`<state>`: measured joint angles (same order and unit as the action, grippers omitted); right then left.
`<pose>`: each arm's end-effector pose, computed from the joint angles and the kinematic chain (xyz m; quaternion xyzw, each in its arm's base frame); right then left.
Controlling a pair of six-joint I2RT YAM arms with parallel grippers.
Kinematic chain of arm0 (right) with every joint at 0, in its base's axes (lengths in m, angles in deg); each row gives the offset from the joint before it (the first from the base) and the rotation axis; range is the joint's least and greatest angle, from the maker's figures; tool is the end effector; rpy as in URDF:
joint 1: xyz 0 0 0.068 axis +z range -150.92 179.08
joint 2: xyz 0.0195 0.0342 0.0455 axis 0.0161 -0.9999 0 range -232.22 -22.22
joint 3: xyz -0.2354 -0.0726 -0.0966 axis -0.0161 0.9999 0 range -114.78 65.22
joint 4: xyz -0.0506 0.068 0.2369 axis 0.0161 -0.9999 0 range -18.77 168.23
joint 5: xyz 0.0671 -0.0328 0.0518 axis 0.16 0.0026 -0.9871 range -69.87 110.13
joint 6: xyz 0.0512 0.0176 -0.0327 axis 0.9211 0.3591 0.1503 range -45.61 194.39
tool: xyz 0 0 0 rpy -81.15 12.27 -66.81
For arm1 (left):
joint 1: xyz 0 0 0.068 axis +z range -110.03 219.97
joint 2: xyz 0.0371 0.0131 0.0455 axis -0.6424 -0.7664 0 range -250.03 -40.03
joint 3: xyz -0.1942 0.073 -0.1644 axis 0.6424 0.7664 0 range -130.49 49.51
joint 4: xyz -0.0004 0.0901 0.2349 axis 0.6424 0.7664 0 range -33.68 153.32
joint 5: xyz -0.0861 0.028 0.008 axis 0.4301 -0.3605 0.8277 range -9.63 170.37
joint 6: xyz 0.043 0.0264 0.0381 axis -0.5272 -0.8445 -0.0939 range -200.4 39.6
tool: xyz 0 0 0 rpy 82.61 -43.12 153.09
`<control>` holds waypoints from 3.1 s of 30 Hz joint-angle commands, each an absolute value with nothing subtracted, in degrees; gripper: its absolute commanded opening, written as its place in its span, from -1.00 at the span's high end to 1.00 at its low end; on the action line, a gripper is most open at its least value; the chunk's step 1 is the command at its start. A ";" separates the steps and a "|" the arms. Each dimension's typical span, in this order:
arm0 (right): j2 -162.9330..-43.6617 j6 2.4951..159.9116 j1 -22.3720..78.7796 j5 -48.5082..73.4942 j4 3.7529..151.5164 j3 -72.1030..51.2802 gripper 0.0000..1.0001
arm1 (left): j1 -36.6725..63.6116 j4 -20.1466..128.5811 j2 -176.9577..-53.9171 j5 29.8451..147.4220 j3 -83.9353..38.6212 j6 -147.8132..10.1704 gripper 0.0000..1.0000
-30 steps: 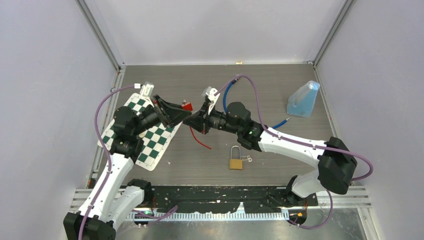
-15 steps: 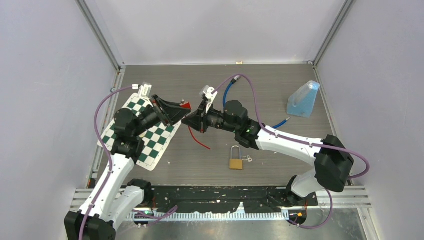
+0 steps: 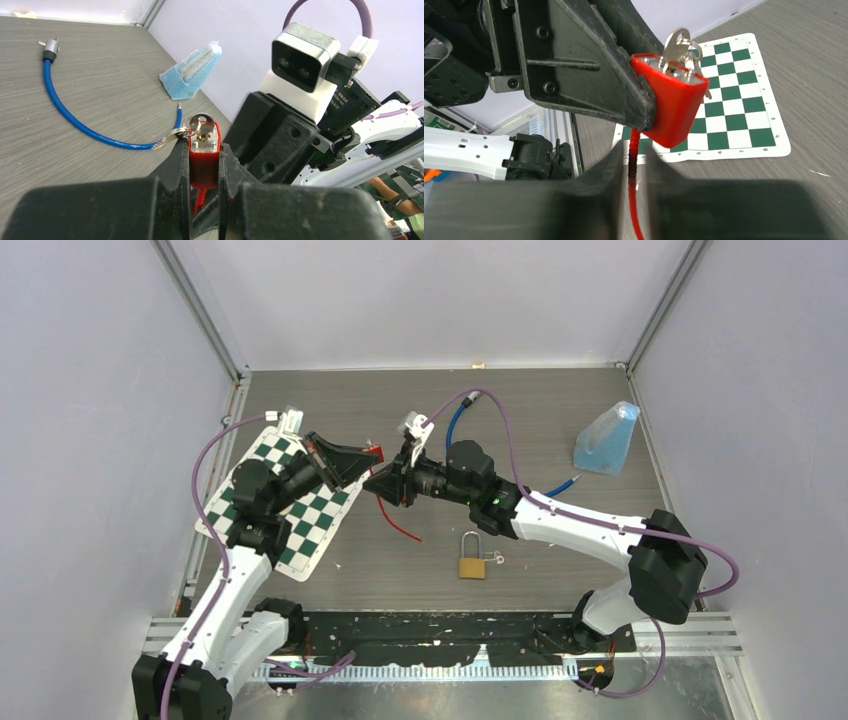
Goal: Lock with the key
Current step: Pick up the lock from the center of the board, then lock the lock.
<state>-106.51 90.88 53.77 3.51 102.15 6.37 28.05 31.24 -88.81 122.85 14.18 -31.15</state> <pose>0.1924 0.2958 0.3180 -0.3273 0.6369 0.4860 0.5011 0.1900 -0.0736 0.3318 0.0776 0.6478 -0.5647 0.5055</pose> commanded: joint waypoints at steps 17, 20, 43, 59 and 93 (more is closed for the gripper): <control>-88.60 115.32 54.10 20.87 101.26 18.78 -0.56 | 27.66 16.89 -84.15 124.89 7.63 -50.87 1.00; -86.77 125.52 54.05 28.49 94.78 18.28 -0.54 | 27.61 14.07 -84.87 123.79 6.60 -52.17 1.00; -93.81 170.18 53.38 33.06 90.16 14.64 -0.24 | 24.76 4.88 -78.94 112.84 5.41 -52.97 1.00; -94.04 172.45 52.43 33.90 101.98 17.61 -0.22 | 24.67 2.66 -77.34 110.57 6.71 -49.92 1.00; -101.93 170.13 52.04 26.72 110.31 10.13 0.67 | 24.57 6.21 -77.48 107.57 6.83 -46.08 1.00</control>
